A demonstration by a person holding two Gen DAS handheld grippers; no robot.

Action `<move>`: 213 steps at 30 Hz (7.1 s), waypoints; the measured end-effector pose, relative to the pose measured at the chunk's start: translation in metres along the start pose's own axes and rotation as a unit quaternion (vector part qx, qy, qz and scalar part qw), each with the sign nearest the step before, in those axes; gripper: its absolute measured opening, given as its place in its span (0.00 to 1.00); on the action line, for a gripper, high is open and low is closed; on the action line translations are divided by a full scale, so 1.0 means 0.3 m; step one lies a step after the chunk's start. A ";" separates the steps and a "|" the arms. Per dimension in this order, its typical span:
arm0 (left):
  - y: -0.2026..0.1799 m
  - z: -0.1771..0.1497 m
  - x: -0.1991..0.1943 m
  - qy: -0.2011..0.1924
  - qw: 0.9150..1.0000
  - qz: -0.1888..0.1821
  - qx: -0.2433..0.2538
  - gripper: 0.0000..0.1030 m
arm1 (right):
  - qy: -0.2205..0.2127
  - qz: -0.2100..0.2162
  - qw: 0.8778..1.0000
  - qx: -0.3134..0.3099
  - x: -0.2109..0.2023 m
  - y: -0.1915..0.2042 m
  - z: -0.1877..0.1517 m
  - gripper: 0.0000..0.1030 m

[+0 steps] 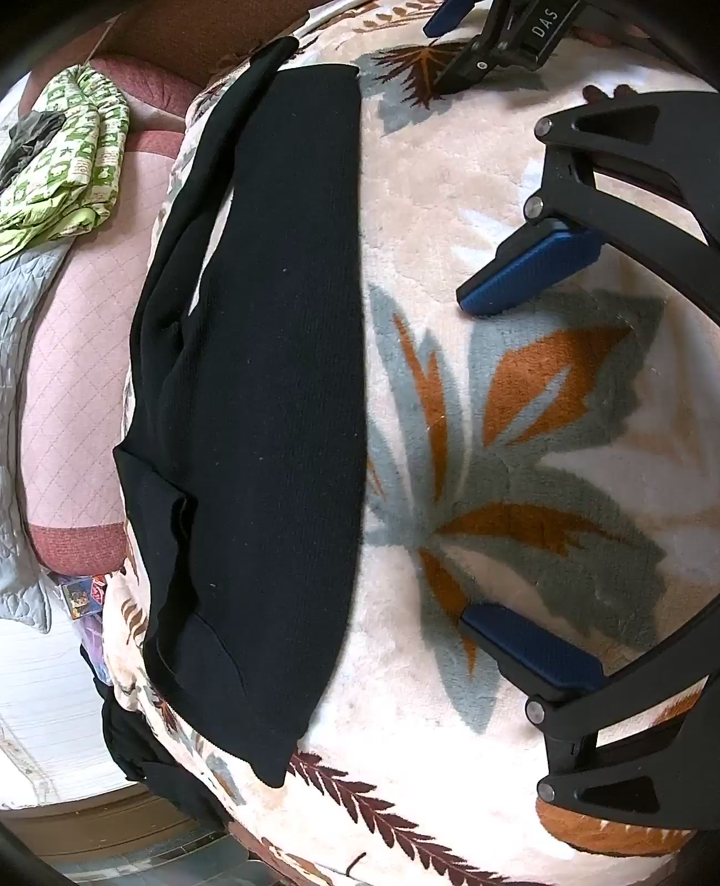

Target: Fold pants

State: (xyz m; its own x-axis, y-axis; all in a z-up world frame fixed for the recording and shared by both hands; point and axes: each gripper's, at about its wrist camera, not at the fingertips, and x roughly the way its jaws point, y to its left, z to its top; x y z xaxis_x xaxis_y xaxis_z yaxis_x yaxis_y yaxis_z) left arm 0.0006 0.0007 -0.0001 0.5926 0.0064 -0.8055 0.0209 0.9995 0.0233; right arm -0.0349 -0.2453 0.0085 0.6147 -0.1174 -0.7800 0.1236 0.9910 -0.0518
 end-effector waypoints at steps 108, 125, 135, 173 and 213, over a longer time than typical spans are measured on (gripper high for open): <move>0.444 -0.050 -0.159 0.054 0.992 -0.036 -0.108 0.16 | 0.051 0.214 0.971 0.092 -0.103 -0.205 0.136 0.43; 0.489 -0.082 -0.178 0.065 0.986 -0.042 -0.149 0.21 | 0.047 0.043 0.984 0.167 -0.268 -0.498 -0.010 0.03; 0.579 -0.069 -0.316 0.043 0.983 -0.031 -0.175 0.47 | 0.016 -0.002 0.987 0.161 -0.293 -0.516 0.027 0.28; 0.237 0.434 0.110 0.060 0.996 -0.034 0.052 0.14 | -0.021 0.193 0.975 -0.110 0.176 0.265 0.542 0.09; 0.769 0.079 -0.237 0.074 0.997 -0.035 -0.004 0.62 | -0.102 0.299 0.870 -0.378 -0.289 1.032 0.018 0.43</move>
State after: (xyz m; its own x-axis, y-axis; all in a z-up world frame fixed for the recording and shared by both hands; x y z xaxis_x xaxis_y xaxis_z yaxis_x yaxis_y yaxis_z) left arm -0.0178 0.2301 0.0766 0.4654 -0.0600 -0.8831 0.0516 0.9978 -0.0406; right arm -0.0458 0.0715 0.0636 0.5273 0.5017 -0.6857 -0.7664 0.6293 -0.1289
